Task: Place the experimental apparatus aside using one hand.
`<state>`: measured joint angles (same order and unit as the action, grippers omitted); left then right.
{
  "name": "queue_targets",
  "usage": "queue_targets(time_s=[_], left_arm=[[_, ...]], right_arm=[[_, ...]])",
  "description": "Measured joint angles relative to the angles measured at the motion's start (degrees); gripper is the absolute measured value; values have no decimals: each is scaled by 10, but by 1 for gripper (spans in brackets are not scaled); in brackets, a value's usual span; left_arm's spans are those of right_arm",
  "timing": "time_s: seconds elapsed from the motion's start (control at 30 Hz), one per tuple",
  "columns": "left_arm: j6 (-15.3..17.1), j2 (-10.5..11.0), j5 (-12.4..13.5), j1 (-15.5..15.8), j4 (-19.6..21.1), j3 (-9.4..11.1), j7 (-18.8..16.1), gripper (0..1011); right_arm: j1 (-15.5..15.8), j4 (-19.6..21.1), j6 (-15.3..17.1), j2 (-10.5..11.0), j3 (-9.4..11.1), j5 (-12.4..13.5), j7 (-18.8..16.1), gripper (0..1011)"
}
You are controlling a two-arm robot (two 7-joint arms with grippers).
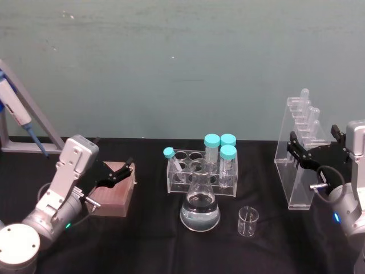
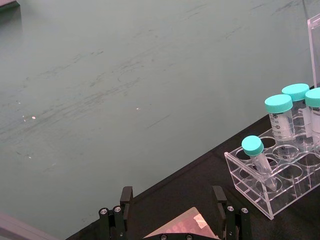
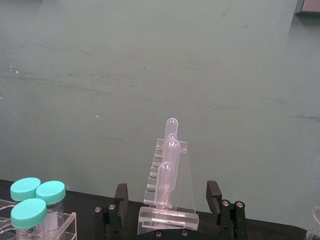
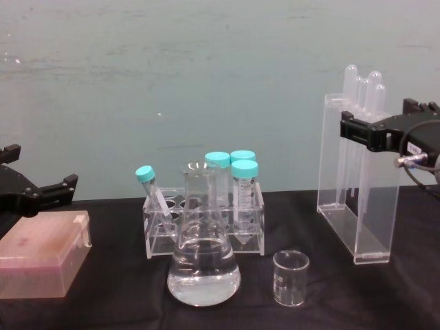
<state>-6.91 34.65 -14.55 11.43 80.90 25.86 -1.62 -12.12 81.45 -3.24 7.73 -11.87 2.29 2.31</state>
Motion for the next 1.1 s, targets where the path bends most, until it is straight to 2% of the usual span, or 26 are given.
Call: queue_targets(time_s=[1.1], left_arm=[[0, 0, 0, 0, 0, 0, 0, 1000]], right_arm=[[-17, -33, -3, -42, 38, -36, -31, 1000]])
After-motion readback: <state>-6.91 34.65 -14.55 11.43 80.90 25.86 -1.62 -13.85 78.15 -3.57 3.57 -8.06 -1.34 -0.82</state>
